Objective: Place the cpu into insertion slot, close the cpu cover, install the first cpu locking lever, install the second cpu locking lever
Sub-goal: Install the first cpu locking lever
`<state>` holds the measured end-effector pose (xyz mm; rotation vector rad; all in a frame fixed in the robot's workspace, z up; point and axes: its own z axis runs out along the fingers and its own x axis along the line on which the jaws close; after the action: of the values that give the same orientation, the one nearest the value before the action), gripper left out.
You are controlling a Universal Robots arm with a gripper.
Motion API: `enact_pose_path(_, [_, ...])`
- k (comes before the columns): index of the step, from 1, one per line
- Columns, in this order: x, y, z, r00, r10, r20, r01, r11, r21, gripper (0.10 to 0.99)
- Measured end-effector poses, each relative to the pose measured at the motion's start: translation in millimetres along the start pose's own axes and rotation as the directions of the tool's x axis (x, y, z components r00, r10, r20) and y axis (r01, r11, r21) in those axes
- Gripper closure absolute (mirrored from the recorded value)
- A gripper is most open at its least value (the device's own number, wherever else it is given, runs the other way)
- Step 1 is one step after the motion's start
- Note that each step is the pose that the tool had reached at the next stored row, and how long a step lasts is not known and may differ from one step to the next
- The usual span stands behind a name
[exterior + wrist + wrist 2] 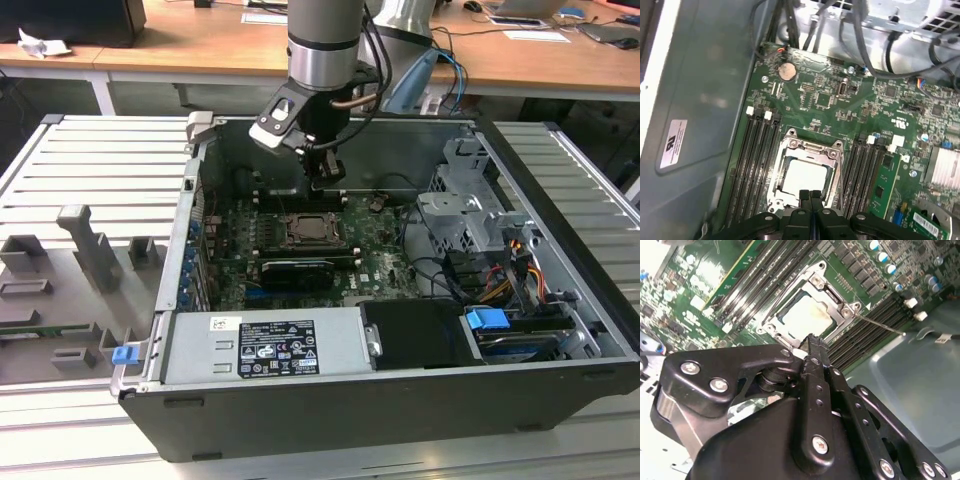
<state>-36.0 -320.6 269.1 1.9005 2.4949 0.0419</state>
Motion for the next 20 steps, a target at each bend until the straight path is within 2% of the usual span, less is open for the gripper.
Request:
enact_pose_path(7, [0.0, 0.0, 0.3, 0.9979, -0.065, -0.0016, 0.065, 0.9979, 0.001, 0.98])
enact_pose_path(20, [0.0, -0.1, 0.2, 0.9912, -0.132, -0.0032, 0.132, 0.9912, 0.001, 0.98])
